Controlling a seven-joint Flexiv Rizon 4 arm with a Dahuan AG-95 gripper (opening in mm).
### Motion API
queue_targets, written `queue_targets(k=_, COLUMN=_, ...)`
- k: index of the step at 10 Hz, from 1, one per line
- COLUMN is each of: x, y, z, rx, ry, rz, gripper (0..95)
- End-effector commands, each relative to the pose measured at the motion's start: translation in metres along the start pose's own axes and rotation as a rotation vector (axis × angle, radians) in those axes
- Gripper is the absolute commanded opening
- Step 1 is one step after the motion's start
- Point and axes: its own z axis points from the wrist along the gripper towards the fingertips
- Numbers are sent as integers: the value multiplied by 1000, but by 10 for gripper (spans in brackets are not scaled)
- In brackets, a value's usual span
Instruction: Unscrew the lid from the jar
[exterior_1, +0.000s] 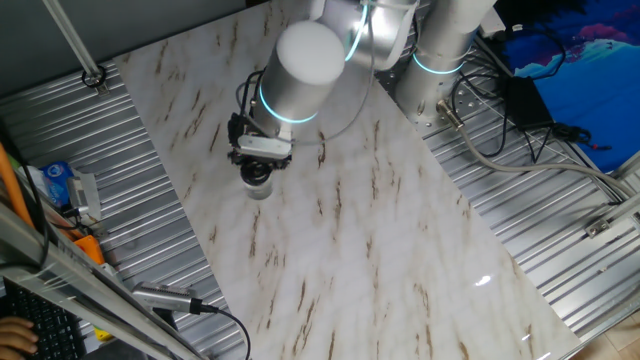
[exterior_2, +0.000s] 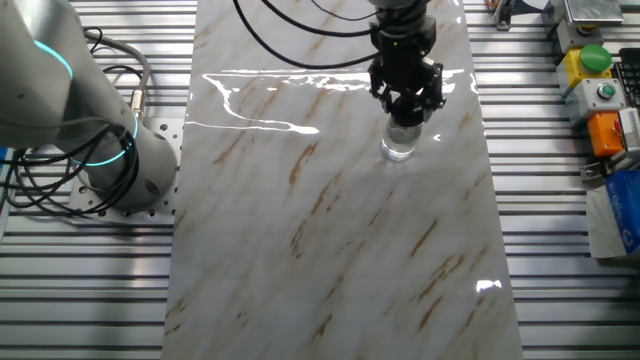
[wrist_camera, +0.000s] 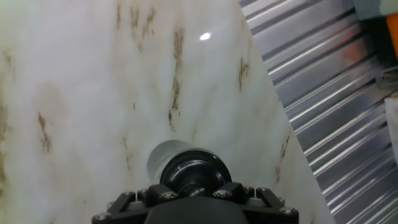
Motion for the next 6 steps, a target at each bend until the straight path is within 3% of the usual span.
queue_targets(k=1, x=1, y=2, z=-2, rx=-5, ry=7, rz=19, gripper=0)
queue_targets(k=6, x=1, y=3, z=-2, rx=-8, ry=14, rz=35, gripper=0)
